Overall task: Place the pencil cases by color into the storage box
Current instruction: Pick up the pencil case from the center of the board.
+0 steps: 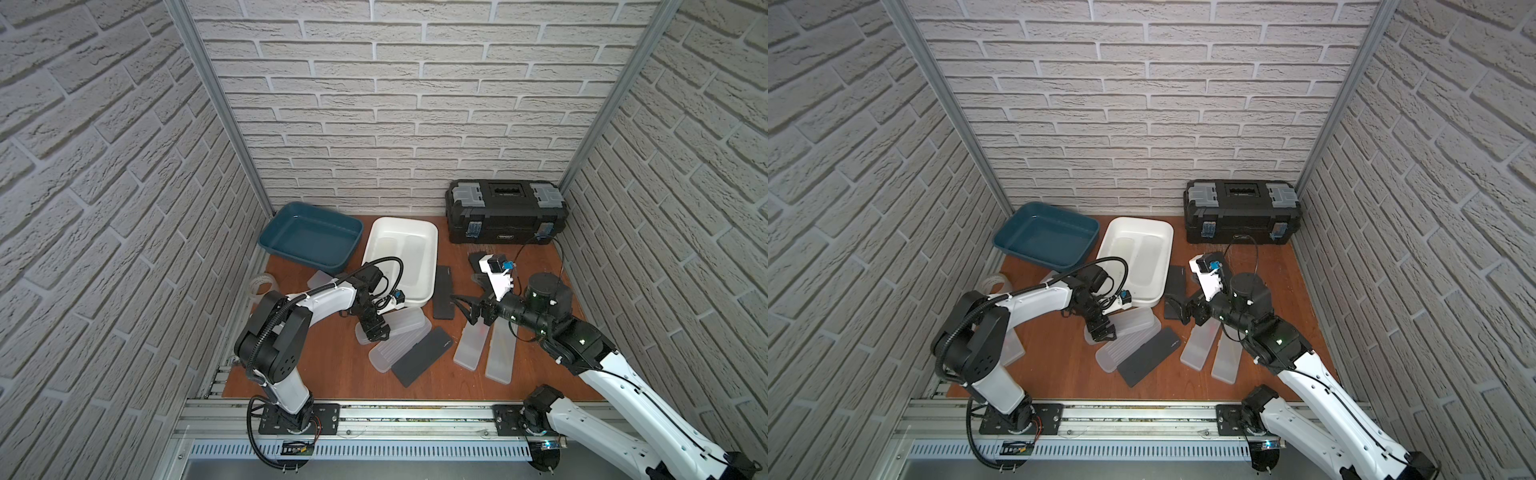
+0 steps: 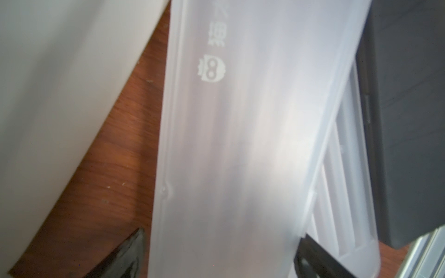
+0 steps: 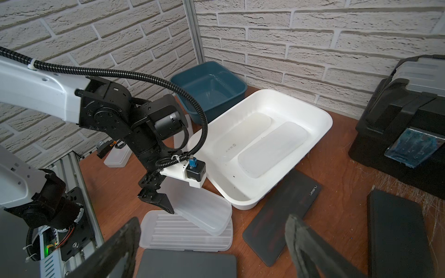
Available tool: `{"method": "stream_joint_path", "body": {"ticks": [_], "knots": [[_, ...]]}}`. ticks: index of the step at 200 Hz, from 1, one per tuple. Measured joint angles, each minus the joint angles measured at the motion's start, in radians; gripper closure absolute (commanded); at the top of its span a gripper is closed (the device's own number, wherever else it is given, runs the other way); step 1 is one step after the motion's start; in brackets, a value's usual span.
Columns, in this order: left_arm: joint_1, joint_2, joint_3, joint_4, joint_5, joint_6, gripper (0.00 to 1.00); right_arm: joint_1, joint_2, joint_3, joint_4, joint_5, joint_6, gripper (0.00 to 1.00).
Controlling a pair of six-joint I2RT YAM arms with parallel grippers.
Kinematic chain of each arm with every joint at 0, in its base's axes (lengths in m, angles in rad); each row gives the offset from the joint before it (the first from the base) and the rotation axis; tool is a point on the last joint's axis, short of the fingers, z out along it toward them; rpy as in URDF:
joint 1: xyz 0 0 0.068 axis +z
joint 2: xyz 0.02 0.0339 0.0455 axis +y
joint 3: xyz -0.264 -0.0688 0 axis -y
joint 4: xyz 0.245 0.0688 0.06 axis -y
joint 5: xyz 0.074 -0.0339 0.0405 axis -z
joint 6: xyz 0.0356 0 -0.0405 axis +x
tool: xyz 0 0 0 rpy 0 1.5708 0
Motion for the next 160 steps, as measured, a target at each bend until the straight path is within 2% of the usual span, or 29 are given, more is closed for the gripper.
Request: {"method": "stream_joint_path", "body": {"ticks": [48, 100, 160], "knots": [[-0.026, 0.002, 0.001, -0.007, -0.003, -0.022, 0.32, 0.000, 0.000, 0.000, 0.000, 0.003, 0.000, 0.07], [-0.068, -0.031, -0.003, -0.013, -0.055, -0.061, 0.33, 0.000, -0.001, 0.000, 0.000, 0.005, 0.000, 0.07], [-0.181, -0.232, -0.037, -0.077, -0.154, -0.104, 0.33, 0.000, -0.005, 0.000, 0.000, 0.006, 0.001, 0.08]]}}
